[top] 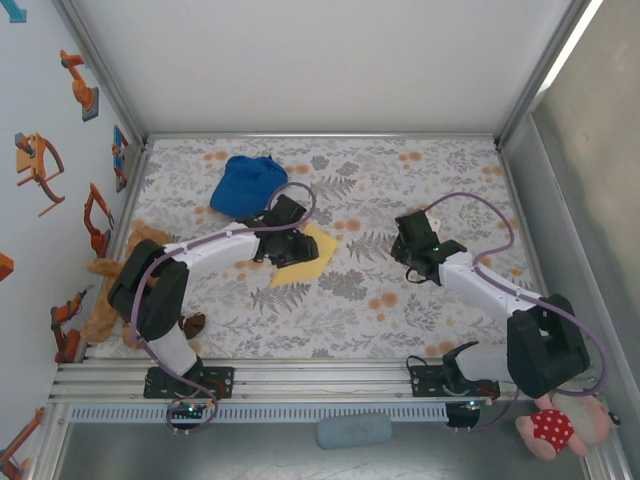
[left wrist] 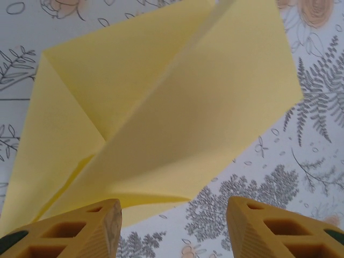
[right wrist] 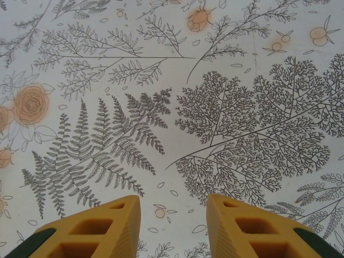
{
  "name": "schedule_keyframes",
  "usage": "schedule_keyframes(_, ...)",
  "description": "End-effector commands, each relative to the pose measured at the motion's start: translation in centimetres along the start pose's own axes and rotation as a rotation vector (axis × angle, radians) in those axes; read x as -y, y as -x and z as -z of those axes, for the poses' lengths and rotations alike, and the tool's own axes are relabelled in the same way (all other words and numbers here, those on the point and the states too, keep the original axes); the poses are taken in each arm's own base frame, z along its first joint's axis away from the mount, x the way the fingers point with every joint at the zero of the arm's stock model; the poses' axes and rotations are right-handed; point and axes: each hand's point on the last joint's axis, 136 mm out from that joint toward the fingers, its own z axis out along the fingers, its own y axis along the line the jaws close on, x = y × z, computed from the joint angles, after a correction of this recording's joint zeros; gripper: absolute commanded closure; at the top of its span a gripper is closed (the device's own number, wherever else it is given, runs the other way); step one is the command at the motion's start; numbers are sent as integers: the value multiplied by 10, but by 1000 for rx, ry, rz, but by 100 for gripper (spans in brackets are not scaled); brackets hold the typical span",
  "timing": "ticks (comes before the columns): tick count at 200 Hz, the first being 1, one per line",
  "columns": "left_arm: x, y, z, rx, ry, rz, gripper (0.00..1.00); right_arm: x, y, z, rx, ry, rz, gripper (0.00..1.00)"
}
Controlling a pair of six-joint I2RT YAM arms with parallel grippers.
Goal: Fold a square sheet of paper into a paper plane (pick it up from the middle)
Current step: Move the paper to the center of the table.
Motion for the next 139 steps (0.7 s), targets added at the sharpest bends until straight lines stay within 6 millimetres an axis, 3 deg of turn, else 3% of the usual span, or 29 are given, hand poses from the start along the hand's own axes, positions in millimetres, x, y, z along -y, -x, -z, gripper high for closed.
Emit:
schedule_keyframes(1, -8, 6, -8, 1, 27, -8, 45, -9, 13, 3, 23, 19, -15, 63)
schedule_keyframes(54, -23, 14, -18, 0, 36, 26, 45, -16, 9, -2, -13, 42, -3, 64)
schedule_keyframes(139, -44, 16, -33, -58, -88, 168, 43, -78, -17, -14, -189, 340, 14, 64)
